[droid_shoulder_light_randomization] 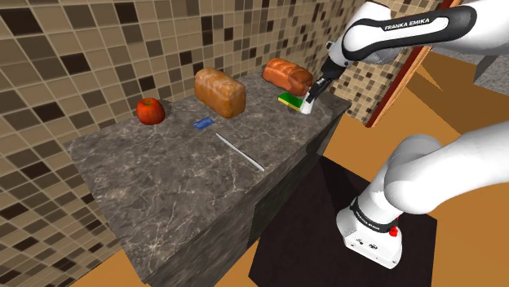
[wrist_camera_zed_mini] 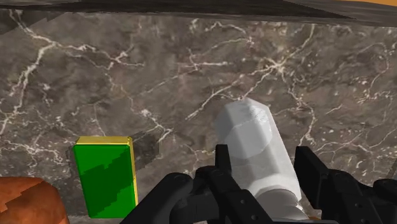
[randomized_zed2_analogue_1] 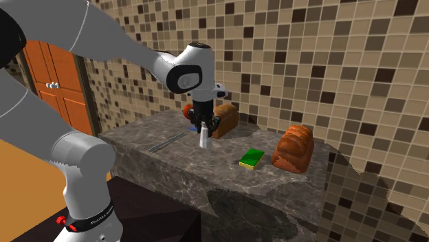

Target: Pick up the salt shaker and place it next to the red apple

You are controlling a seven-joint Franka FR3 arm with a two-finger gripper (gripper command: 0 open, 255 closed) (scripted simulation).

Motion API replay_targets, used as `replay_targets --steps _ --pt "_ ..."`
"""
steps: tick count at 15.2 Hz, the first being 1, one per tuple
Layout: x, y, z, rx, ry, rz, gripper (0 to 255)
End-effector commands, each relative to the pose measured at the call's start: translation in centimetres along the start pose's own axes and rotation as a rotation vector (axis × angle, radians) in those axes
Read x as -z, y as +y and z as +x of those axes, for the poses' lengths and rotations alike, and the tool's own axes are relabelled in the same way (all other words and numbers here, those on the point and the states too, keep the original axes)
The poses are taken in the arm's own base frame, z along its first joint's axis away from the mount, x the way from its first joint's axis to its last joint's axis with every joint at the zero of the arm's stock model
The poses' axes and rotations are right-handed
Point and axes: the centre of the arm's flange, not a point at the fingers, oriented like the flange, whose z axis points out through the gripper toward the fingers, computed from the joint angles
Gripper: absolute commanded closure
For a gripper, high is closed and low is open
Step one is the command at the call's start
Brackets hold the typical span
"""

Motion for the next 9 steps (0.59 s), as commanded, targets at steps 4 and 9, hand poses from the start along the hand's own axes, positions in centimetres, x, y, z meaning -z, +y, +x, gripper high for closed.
replay_targets --steps 4,9 --pt "2.6 -0.4 0.6 0.0 0.0 0.0 255" --pt "5.2 -0.7 1.3 0.0 0.0 0.0 255"
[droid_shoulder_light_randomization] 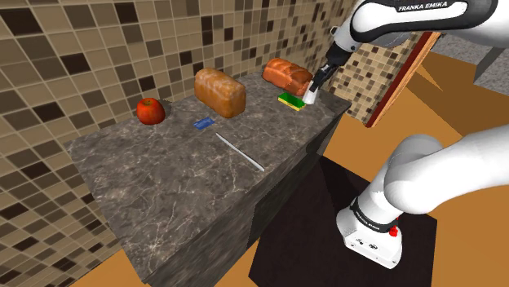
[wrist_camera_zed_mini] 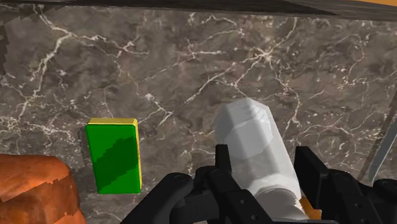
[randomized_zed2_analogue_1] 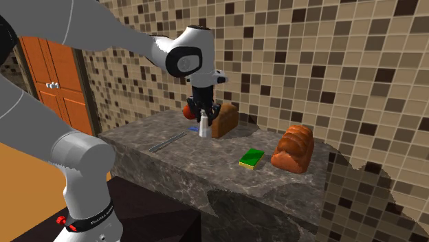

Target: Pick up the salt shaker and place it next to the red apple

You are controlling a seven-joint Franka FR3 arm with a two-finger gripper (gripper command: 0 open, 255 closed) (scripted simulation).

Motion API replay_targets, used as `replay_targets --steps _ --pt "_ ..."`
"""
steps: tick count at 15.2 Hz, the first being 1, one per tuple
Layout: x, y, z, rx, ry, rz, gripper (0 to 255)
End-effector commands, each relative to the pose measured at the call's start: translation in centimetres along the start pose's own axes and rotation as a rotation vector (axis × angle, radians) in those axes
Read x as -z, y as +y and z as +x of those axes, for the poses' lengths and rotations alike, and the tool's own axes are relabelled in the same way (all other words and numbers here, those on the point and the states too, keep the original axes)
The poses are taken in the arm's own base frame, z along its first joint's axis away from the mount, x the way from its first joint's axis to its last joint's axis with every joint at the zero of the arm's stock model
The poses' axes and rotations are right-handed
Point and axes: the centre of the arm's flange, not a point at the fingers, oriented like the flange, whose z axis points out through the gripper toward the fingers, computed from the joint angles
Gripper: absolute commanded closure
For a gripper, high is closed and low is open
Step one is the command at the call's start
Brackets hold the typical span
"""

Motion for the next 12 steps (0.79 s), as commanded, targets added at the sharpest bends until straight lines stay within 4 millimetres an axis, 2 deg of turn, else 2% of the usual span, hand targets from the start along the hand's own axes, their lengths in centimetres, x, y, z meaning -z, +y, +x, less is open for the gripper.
replay_targets --steps 1,5,12 --pt "1.0 -0.1 0.2 0.0 0.0 0.0 255" --pt "2.6 -0.3 0.6 0.0 0.0 0.0 255" --pt "0.5 -7.9 5.4 0.0 0.0 0.0 255"
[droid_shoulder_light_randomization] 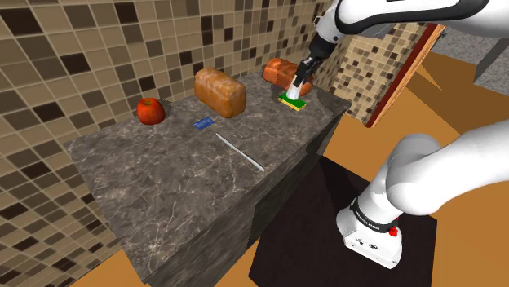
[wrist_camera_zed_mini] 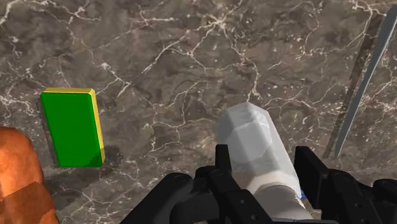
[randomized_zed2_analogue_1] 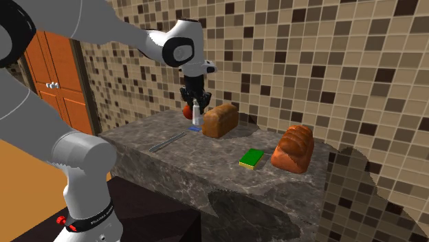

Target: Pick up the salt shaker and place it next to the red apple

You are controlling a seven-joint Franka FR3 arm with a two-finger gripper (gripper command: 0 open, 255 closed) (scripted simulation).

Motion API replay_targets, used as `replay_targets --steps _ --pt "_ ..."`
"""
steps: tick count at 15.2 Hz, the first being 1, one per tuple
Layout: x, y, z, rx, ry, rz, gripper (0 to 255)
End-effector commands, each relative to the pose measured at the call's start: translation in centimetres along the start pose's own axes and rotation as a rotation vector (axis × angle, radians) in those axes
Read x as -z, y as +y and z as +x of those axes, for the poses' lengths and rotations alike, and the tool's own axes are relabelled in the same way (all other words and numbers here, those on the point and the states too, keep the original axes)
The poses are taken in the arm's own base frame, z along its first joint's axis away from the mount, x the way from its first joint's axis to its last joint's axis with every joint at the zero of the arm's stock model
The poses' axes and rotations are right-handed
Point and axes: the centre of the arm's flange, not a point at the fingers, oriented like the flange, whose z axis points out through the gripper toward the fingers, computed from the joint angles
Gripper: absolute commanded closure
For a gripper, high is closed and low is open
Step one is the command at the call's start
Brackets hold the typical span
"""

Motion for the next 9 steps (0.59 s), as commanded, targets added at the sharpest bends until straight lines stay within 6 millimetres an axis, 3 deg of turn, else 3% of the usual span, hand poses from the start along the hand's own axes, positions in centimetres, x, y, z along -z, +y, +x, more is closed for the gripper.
replay_targets --steps 1,9 --pt "-0.6 -2.3 1.7 -0.001 0.0 0.001 255" --pt "-3.1 -11.0 7.2 -0.001 0.0 0.001 255"
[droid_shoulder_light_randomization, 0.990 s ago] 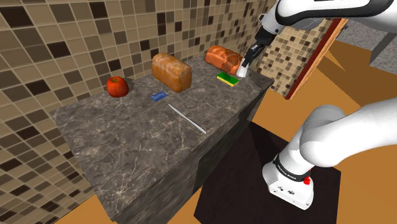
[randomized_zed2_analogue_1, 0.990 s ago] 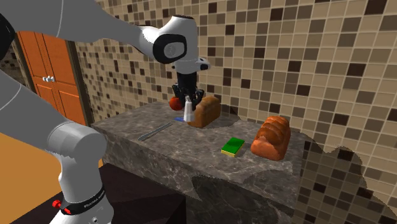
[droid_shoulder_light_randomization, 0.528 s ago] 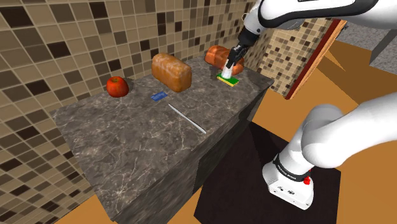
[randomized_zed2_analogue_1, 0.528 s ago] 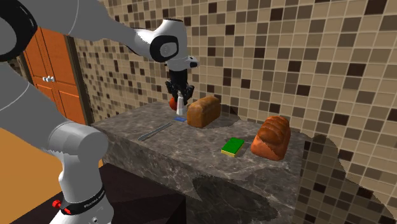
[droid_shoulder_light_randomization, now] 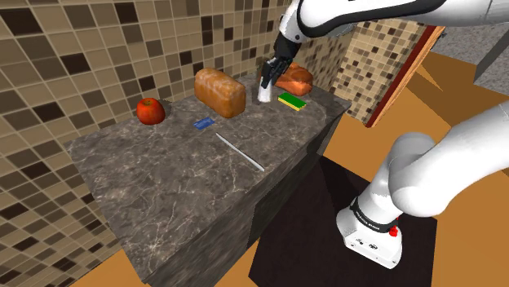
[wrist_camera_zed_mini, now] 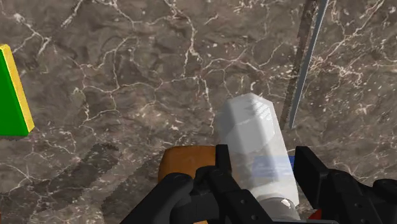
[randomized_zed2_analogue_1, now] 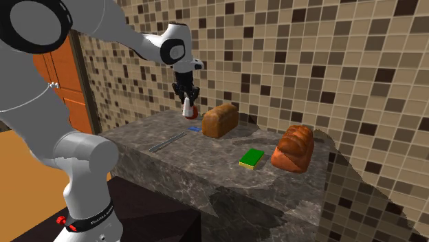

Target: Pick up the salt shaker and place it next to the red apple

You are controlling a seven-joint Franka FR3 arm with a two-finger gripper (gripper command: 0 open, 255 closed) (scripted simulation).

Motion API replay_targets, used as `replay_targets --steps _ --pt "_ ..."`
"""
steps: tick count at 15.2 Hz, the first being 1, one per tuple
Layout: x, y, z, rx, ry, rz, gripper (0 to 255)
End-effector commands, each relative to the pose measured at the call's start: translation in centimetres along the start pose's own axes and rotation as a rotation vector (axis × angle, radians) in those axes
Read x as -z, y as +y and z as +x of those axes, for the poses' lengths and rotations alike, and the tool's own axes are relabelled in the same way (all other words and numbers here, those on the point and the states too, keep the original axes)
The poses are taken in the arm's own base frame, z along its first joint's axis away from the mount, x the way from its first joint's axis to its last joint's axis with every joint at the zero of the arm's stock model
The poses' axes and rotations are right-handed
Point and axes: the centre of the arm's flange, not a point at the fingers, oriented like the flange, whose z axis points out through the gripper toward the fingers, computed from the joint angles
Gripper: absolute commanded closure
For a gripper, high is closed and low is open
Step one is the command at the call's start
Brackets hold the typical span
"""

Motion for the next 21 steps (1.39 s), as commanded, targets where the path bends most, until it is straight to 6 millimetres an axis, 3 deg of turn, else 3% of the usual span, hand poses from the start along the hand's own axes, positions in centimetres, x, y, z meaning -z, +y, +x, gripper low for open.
replay_targets --steps 1,21 --pt "-0.5 -2.0 1.4 -0.001 0.001 0.0 255" --pt "-6.6 -23.7 15.2 -0.001 0.001 0.0 255"
